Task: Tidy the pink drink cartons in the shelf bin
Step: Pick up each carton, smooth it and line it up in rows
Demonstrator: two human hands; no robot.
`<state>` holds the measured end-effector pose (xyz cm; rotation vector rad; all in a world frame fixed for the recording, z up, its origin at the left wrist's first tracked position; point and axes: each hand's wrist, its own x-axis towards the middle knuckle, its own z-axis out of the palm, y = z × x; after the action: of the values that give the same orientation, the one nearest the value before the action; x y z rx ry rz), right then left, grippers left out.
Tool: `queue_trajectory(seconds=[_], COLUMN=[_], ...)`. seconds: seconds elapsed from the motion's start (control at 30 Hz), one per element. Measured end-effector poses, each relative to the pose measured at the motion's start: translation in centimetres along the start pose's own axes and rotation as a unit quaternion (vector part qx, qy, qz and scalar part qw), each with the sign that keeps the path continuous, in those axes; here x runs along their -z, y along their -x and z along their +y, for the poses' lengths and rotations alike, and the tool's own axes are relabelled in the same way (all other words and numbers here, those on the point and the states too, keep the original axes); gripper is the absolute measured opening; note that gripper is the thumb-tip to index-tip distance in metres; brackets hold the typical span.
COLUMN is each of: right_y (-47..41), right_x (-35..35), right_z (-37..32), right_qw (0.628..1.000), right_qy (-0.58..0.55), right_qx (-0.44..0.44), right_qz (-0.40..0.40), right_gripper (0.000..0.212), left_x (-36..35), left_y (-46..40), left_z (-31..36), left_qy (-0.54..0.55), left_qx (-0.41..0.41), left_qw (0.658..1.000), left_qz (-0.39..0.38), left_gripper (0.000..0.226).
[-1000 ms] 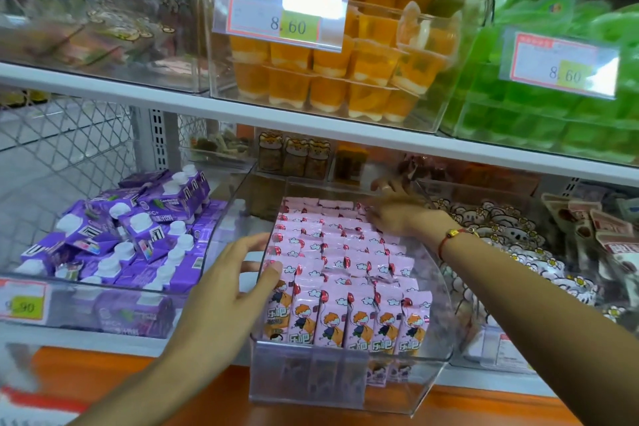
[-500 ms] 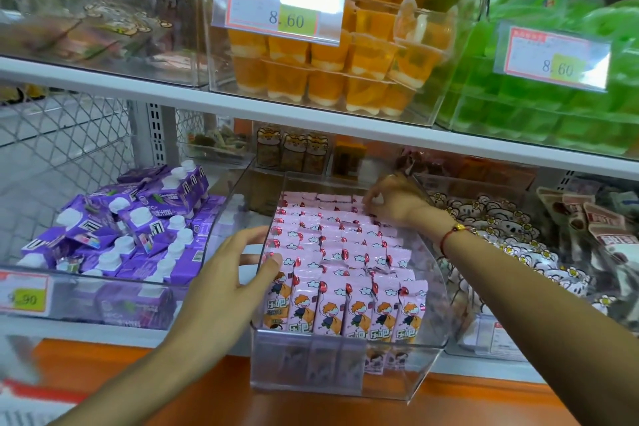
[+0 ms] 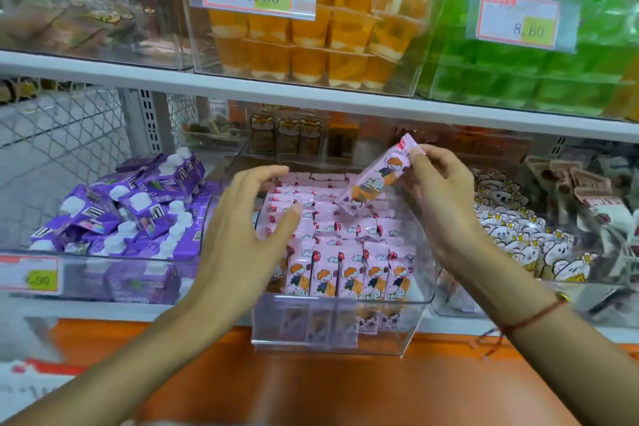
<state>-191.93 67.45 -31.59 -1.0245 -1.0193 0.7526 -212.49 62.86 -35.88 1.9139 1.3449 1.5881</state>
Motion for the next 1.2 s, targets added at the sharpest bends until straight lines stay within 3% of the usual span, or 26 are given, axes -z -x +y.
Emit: queue_trajectory(seconds=[0.13,0.37,0.57,0.73,0.9,1.03,1.2], right_y=[3.8,4.3,4.6,5.3,5.9,5.4,5.0], right_x=[-0.4,-0.4,0.2,-0.6,-1.0,-0.6,-0.3], right_z=[-0.6,-0.7,-0.4,0.0,-0.2,-0.6,-0.3], right_qw=[0.992,0.97,0.931,0.976,0.978,0.968,0.968], right_qy=[-0.057,-0.129,-0.111,-0.009,0.05,0.073,0.076], right_qx=[-0.081,-0.169,-0.173,-0.06,0.016,-0.02,-0.111], right_qz=[-0.075,-0.119,-0.301,-0.209,-0.203,-0.237,-0.213], right_gripper=[0.01,0.015,0.026,0.033,0.03,0.032,0.028], left_x=[-1.0,-1.3,-1.7,-1.9,-1.9,-2.1,-2.6], left_y=[0.8,0.8,1.3,1.2,0.9,0.5,0.7], left_z=[1.0,0.8,0.8,0.8,0.9,1.7,2.0], left_qy=[-0.005,0.008,0.033,-0.07,-0.029,0.165,0.262], left_qx=[-0.027,-0.032,-0.008,-0.059,-0.064,0.057,0.181], left_qw=[0.997,0.997,0.996,0.994,0.996,0.98,0.937], left_qz=[-0.078,-0.068,-0.081,-0.055,-0.047,-0.098,-0.143], left_gripper=[0.049,0.032,0.03,0.046,0.039,0.033,0.021])
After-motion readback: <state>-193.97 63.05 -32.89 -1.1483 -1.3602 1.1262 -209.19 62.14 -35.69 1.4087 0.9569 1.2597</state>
